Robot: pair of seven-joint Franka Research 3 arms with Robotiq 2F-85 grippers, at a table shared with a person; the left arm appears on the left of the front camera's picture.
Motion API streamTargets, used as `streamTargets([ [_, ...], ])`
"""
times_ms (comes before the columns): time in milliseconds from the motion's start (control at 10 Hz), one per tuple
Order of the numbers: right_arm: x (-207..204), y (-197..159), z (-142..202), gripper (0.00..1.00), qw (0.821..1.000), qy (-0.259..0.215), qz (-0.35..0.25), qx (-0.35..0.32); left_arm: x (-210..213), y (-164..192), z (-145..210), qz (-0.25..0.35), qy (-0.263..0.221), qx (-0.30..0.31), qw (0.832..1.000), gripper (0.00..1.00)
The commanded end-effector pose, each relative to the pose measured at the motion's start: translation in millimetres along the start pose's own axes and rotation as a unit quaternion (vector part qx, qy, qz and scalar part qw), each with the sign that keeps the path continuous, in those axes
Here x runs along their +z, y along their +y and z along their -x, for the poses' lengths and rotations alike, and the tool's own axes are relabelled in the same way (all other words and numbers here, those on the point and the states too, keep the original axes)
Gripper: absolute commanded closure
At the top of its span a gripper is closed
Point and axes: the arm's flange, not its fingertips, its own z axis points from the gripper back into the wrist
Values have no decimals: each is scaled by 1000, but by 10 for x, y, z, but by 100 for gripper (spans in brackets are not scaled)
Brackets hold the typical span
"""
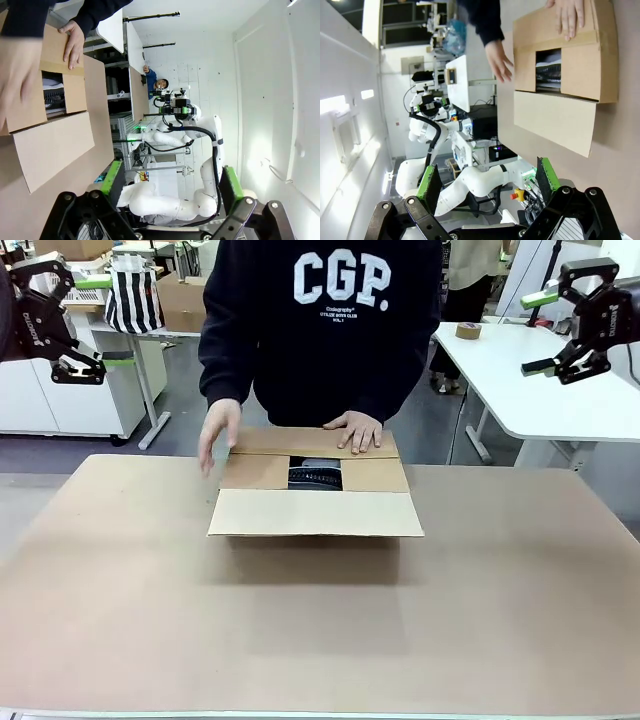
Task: Pack the gift set into the box.
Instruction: Press and hold the closed box until the human finishes sealing it.
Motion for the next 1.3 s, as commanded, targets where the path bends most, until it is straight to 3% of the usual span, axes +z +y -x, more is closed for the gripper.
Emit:
streamTargets([
  [0,13,59,-27,0,1000,2,-4,-9,-5,-16,4,13,-2,2,1000,0],
  [1200,13,59,-27,0,1000,2,-4,-9,-5,-16,4,13,-2,2,1000,0],
])
